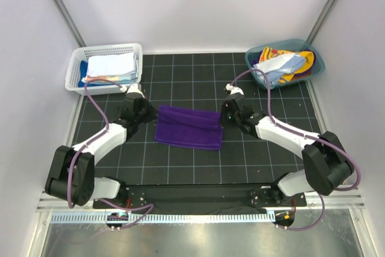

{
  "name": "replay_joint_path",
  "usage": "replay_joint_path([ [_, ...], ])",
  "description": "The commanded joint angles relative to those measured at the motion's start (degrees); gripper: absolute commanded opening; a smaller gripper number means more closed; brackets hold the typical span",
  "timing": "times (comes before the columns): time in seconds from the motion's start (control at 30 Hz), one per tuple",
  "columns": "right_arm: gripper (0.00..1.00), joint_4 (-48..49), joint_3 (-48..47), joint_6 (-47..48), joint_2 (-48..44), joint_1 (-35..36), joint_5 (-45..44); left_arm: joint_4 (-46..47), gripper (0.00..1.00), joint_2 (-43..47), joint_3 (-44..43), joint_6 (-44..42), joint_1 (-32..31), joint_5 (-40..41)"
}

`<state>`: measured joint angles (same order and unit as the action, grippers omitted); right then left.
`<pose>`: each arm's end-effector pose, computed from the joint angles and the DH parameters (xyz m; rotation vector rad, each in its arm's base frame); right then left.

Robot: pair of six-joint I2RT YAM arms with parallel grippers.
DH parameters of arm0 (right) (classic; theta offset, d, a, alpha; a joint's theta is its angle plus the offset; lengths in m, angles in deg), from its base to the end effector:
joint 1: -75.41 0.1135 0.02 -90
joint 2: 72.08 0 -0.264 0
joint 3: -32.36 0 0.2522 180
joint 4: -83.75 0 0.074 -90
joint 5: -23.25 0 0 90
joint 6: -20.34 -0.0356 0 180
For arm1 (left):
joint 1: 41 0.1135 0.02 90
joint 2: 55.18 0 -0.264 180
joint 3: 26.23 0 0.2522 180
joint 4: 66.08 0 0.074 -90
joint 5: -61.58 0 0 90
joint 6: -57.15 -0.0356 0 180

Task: Fold and stack the towels
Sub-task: Fold the towel

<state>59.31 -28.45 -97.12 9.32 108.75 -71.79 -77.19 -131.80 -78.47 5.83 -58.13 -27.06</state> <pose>0.2473 0.1590 0.2084 -0.0791 2.3900 0.4100 0.2658 -0.0810 0.2026 -0.4320 2.1967 -0.5163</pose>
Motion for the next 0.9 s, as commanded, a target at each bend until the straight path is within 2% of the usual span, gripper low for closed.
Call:
replay_joint_path([
  [0.0, 0.07, 1.8, 1.5, -1.5, -3.6, 0.8, -2.3, 1.0, 0.00, 2.6, 1.4, 0.5, 0.2, 0.2],
  [0.87, 0.08, 3.9, 9.0, -5.4, -7.9, 5.0, -4.4, -2.0, 0.00, 9.8, 9.0, 2.4, 0.2, -1.2],
])
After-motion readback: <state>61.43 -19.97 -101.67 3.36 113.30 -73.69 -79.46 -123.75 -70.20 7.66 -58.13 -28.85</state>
